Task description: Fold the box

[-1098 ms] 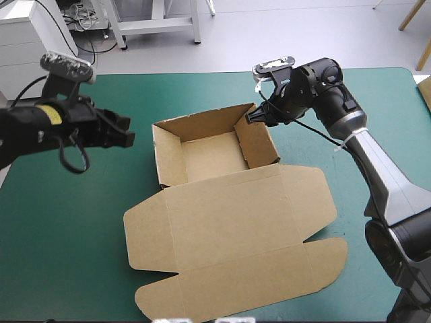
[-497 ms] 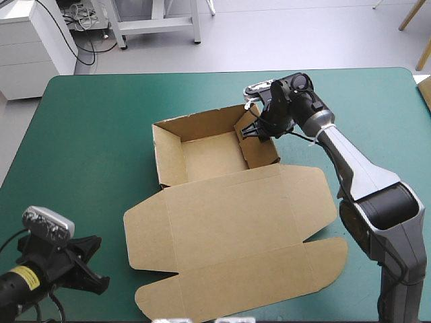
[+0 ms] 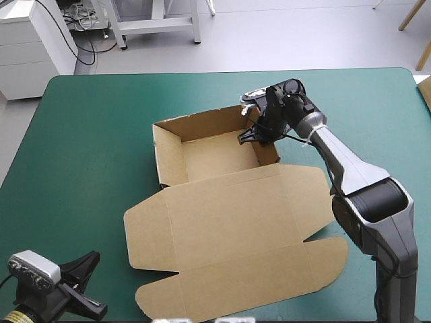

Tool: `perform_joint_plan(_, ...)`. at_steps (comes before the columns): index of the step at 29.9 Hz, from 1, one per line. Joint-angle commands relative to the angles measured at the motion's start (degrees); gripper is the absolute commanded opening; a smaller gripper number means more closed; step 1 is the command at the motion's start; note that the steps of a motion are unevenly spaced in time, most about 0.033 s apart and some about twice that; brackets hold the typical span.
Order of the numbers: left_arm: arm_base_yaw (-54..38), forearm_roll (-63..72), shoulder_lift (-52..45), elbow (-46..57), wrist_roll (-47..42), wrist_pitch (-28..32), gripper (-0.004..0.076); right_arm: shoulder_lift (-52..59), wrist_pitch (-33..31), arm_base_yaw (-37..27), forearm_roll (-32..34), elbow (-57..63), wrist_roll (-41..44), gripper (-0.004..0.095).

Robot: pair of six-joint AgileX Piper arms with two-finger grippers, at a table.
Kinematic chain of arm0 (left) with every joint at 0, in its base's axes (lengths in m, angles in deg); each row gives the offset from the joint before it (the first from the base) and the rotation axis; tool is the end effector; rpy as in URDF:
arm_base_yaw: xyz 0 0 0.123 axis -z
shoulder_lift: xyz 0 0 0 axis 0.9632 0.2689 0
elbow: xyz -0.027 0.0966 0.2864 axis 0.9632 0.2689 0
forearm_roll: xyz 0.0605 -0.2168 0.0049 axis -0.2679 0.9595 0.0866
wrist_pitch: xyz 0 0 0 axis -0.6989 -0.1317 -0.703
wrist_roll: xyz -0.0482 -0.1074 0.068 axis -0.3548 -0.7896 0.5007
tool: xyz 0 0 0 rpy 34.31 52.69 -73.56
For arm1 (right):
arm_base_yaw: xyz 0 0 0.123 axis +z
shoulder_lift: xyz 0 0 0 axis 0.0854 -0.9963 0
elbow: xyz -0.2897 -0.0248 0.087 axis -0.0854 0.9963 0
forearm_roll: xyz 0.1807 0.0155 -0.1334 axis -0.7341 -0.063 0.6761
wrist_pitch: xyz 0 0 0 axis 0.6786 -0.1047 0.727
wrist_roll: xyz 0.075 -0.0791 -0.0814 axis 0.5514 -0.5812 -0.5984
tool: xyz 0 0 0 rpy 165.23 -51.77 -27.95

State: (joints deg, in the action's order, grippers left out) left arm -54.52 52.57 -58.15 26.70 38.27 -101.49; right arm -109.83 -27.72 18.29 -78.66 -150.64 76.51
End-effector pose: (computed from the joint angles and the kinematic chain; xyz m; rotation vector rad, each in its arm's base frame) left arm 0.0119 -0.0192 0.2576 0.4458 1.9318 -0.3012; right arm 0.4190 0.1748 0.2578 -0.5676 2.7138 0.0569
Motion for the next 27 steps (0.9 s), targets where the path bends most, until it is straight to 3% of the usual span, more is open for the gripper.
perform_joint_plan(1,0.26,1.13,0.73,-1.19,-0.5,4.53,-0.0008,3.05,1.55,-0.43,1.19,-1.73,-0.66,-0.0014)
perform_joint_plan(7,0.26,1.13,0.73,-1.19,-0.5,4.53,-0.0008,3.05,1.88,-1.33,6.64,-1.87,-0.8,-0.0022)
perform_joint_plan(10,0.26,1.13,0.73,-1.19,-0.5,4.53,-0.0008,3.05,1.88,-5.17,6.72,-2.02,-1.11,-0.0022)
perform_joint_plan(16,0.26,1.13,0.73,-1.19,-0.5,4.53,-0.0008,3.05,1.23,-17.83,6.72,-2.02,-4.19,-0.0022)
perform_joint_plan(27,0.26,1.13,0.73,-1.19,-0.5,4.62,-0.0008,3.05,1.23,-46.8,6.59,-2.02,-7.02,-0.0022)
